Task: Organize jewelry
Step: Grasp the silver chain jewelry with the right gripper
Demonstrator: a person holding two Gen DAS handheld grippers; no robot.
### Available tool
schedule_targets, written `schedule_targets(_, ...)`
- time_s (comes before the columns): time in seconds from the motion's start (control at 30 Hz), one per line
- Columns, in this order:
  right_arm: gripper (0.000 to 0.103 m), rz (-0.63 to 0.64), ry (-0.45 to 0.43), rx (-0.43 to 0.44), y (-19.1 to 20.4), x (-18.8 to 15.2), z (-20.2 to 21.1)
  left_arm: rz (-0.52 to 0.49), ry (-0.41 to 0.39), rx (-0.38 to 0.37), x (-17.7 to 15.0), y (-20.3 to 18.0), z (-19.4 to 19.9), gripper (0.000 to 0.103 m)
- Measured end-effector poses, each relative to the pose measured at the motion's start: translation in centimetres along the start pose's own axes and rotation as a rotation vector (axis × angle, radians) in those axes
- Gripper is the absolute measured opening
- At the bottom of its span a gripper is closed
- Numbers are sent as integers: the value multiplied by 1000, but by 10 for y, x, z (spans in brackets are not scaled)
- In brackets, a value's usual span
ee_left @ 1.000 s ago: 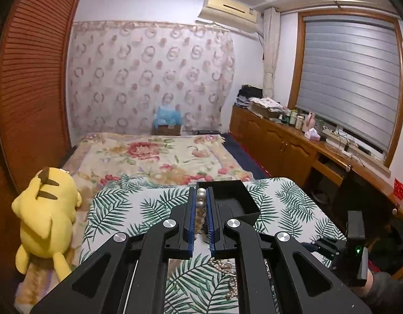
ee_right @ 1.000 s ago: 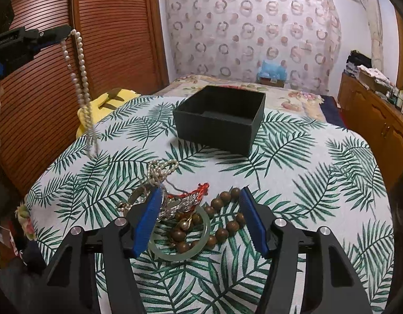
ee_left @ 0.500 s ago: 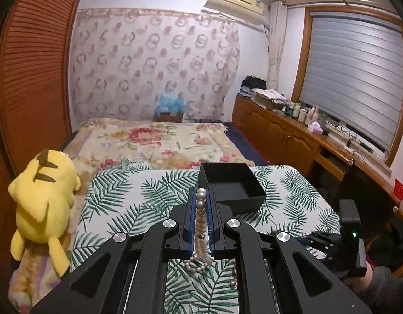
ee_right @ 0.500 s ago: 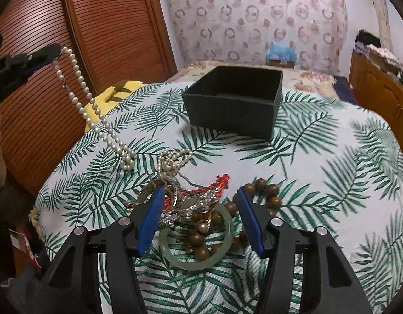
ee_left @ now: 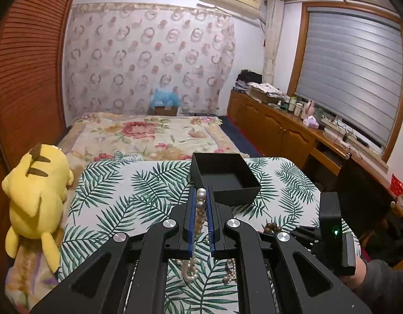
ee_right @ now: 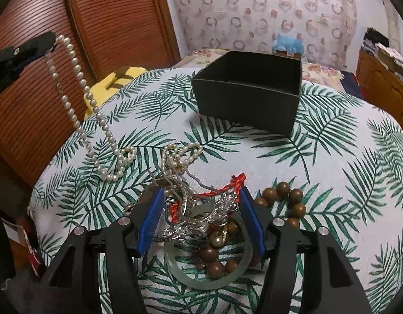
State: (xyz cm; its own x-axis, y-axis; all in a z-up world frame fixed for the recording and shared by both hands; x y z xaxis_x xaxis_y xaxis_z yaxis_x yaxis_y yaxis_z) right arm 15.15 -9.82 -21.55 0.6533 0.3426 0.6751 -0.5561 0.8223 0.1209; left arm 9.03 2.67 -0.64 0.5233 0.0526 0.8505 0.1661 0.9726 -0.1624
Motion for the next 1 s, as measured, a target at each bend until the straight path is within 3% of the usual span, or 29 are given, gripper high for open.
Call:
schedule_targets(0.1,55,13,-11,-9,1,1,4,-2,1,0,0,-2,-1,7)
schedule_targets(0.13,45,12,-22,-24,-1,2,7,-2,1,0,0,-2,-1,7)
schedule_targets(0.17,44,6,-28,-16,-1,3,9,-2,1,0,0,-2,-1,7)
schedule_targets(0.2,33,2,-37,-18,-2,4,12,-4,1,0,-1,-4,-1,7)
schedule_targets(0.33,10,-11,-60,-15,-7,7,21,-12,0,-3,1,-8,-3,7)
schedule_targets(0.5,0,8,-78,8,-2,11,30,-16,1,-6,1,-11,-3,7)
schedule_targets(0.77,3,4,-92,-47,-9,5,44,-14,1,-7,2,-13,-3,7)
schedule_targets(0.8,7,-4,-88,-44,-10,1,46,-13,2,-7,2,-13,-3,7)
schedule_targets(0.9,42,-33,-77,-29,-9,-8,47,-12,8,-12,-1,-16,-5,7)
schedule_targets(1.0,45,-63,-58,0,-6,-16,45,-11,14,-16,-3,-17,-8,7)
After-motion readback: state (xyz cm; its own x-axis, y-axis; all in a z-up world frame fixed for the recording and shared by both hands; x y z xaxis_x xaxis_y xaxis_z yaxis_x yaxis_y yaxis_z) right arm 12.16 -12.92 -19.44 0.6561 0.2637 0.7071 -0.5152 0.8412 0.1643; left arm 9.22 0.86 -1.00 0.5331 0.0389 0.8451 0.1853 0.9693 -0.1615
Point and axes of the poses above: each gripper's, at about its wrist camera, not at the fingertips, and z roughly against the way its jaws point, y to its left, x to its top, the point moved 6 cm from there along -z, roughly the way its jaws point
